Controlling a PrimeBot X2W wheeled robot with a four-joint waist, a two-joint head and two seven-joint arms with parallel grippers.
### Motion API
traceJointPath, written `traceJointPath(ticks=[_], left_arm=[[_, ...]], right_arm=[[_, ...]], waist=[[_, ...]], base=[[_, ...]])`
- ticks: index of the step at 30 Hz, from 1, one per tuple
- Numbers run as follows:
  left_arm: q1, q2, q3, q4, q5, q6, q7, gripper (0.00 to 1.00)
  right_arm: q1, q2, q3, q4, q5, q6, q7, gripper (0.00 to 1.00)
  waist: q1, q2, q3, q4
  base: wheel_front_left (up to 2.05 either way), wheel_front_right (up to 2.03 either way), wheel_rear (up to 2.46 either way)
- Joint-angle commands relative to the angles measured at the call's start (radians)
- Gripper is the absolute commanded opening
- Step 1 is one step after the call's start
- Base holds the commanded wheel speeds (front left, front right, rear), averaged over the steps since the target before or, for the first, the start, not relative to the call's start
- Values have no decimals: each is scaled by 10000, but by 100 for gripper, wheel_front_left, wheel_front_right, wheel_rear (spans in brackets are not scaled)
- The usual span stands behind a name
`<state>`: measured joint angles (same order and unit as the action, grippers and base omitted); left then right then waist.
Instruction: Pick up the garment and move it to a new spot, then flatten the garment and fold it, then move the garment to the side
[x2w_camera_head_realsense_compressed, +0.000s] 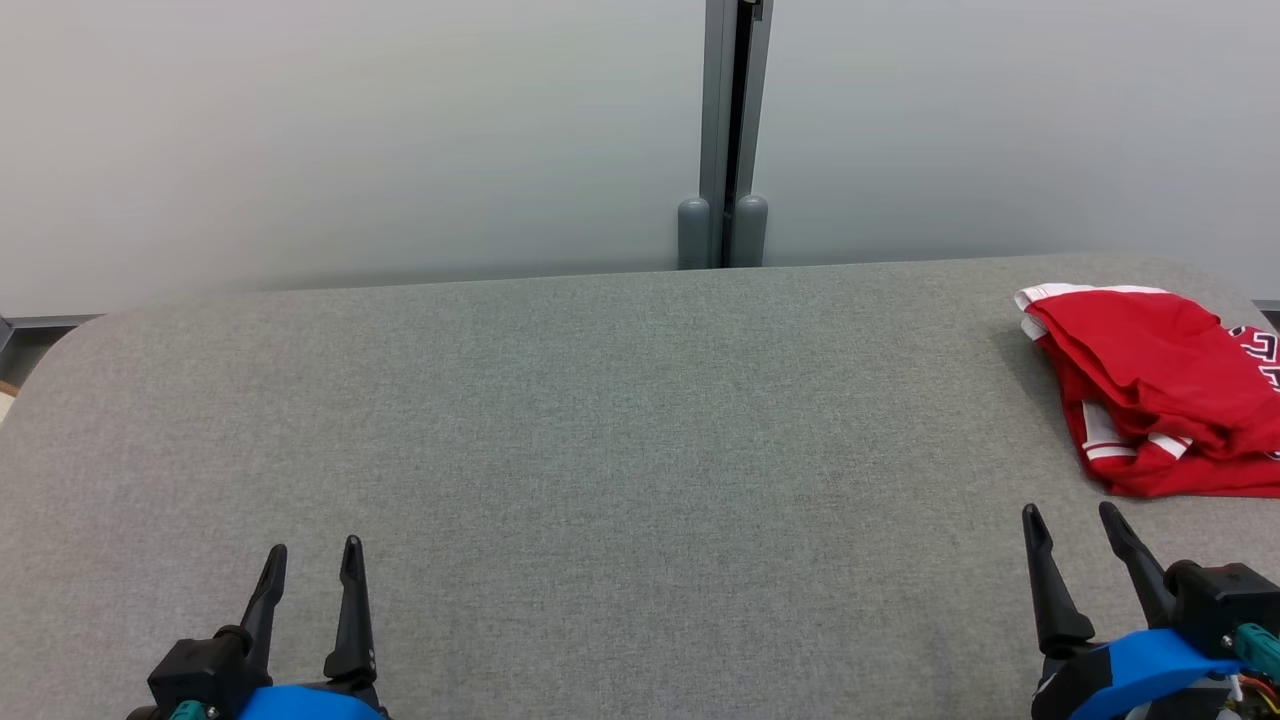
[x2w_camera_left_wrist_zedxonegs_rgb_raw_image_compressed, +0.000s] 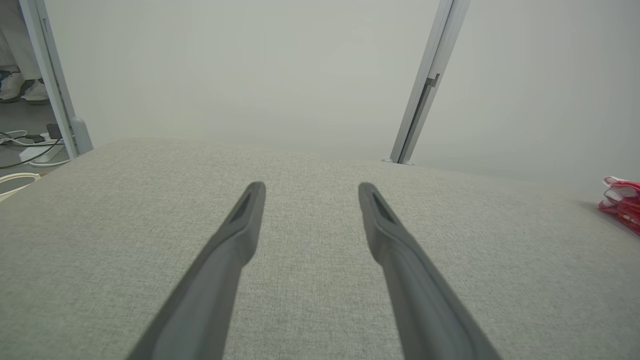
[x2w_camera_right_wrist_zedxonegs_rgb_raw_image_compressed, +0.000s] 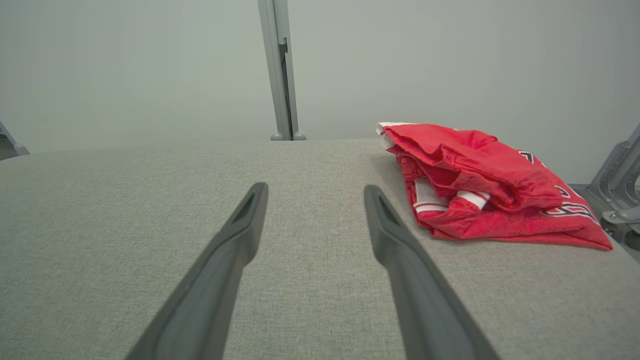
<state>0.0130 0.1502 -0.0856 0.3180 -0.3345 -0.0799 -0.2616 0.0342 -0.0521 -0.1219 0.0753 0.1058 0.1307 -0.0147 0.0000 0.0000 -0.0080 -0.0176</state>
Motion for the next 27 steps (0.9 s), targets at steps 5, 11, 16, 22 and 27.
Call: traceJointPath(ticks=[5,11,16,22,27], left_arm=[[-61,89,-65,40,-46,-64,-38,100],[172,-115,-83,399,-131,-63,82,0],[136,-204,44,463,-805,-87,300,0],[16,-270,209,349,-1817,-124,589,0],[-79,-321,335,260,-2608,-154,813,0]], right_arm=[[117,26,59,31,69,2,-29,100],[5,40,56,469,84,-2,68,0],[-106,54,-1,701,863,-2,197,0],[-204,50,31,754,2076,-2,269,0],[-286,46,55,796,3020,-1,324,0]], waist=[[0,0,14,-13],[2,0,20,-15],[3,0,23,-9],[3,0,27,0],[3,0,31,8]], base=[[0,0,0],[0,0,0],[0,0,0],[0,0,0],[0,0,0]])
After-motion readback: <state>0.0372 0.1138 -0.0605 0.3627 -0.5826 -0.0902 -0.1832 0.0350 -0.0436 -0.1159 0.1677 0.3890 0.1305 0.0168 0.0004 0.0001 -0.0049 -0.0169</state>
